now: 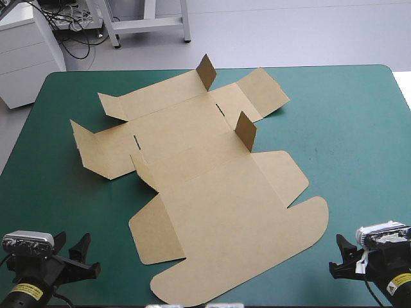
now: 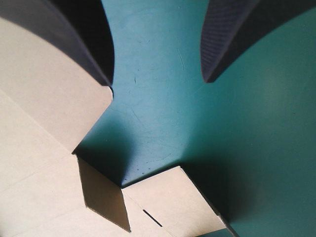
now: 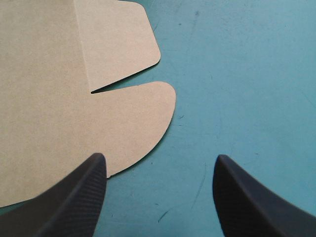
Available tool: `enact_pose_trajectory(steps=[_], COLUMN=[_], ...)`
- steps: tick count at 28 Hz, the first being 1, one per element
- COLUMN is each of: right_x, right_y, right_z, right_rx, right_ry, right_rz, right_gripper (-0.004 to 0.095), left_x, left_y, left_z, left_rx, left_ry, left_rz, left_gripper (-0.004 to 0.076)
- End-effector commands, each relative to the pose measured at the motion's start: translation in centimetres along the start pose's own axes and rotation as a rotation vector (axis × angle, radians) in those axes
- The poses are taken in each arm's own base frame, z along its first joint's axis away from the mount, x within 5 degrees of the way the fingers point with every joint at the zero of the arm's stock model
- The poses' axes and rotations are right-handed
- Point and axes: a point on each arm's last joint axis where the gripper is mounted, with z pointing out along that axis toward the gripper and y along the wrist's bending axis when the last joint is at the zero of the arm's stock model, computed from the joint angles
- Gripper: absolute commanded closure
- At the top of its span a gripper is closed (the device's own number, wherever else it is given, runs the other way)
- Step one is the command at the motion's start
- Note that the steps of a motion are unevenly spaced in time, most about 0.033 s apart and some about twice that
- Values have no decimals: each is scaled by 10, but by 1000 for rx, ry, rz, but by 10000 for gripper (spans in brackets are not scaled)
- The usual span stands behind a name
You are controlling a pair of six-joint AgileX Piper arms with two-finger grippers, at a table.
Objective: Fold the box
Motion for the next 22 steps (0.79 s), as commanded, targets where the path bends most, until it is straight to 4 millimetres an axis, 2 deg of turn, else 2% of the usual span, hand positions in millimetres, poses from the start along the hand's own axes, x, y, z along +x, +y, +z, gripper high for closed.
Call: enact_pose_trajectory(steps=[1, 16, 19, 22], right_x=[-11, -11, -18, -32], right_y=[-1, -1, -1, -2], right_z=[-3, -3, 2, 7], right_rx=[11, 8, 12, 11], right_ry=[-66, -30, 27, 56], right_rz=[-5, -3, -7, -19], right_gripper=[336, 336, 336, 336], left_x=[-12, -14, -20, -28], left_y=[-1, -2, -2, -2], left_z=[-3, -7, -8, -6], left_rx=[9, 13, 13, 11], left_ry=[-79, -62, -58, -34], left_rz=[-13, -56, -77, -86], left_gripper=[345, 345, 345, 345])
